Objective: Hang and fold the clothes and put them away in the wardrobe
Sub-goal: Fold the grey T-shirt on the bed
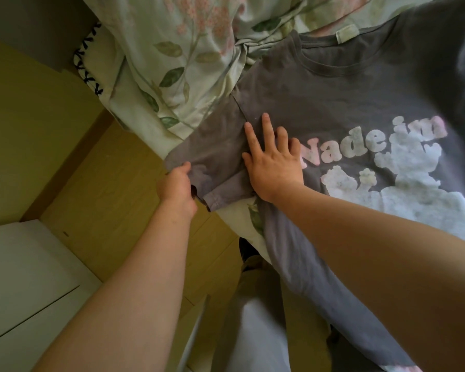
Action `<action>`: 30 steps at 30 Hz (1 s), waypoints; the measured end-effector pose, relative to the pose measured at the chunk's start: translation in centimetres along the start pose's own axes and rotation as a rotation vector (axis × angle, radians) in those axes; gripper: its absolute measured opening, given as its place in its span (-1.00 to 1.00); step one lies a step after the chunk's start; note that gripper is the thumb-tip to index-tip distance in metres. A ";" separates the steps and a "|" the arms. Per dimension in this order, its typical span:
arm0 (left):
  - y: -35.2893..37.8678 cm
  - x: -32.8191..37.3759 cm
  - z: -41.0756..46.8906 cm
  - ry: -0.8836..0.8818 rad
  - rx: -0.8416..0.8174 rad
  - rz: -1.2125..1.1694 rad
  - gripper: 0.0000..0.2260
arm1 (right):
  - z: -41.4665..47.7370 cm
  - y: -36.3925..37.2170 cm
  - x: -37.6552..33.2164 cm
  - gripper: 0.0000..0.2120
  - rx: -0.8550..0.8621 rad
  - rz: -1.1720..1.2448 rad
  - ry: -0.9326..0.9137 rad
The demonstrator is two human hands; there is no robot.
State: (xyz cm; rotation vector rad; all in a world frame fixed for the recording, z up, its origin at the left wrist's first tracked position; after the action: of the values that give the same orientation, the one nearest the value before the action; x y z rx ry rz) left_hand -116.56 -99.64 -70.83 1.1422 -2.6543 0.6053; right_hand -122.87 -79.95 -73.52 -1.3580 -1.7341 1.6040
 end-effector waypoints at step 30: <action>16.7 -3.7 -13.8 1.110 0.009 0.568 -0.91 | -2.8 -4.0 8.9 -0.31 0.144 0.141 -0.110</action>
State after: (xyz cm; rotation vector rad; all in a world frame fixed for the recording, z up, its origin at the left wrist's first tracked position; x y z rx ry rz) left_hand -126.01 -80.90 -64.52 -0.0754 -1.8962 0.9601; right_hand -125.94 -70.46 -71.83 -1.3715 -1.5784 1.8742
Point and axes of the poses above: each hand's wrist, its own z-axis towards the middle knuckle, its own y-axis out of the palm, x = y × z, the point moved 3 cm from there along z, towards the middle knuckle, and after that the axes turned 12 degrees about -y, right-handed, at the moved point
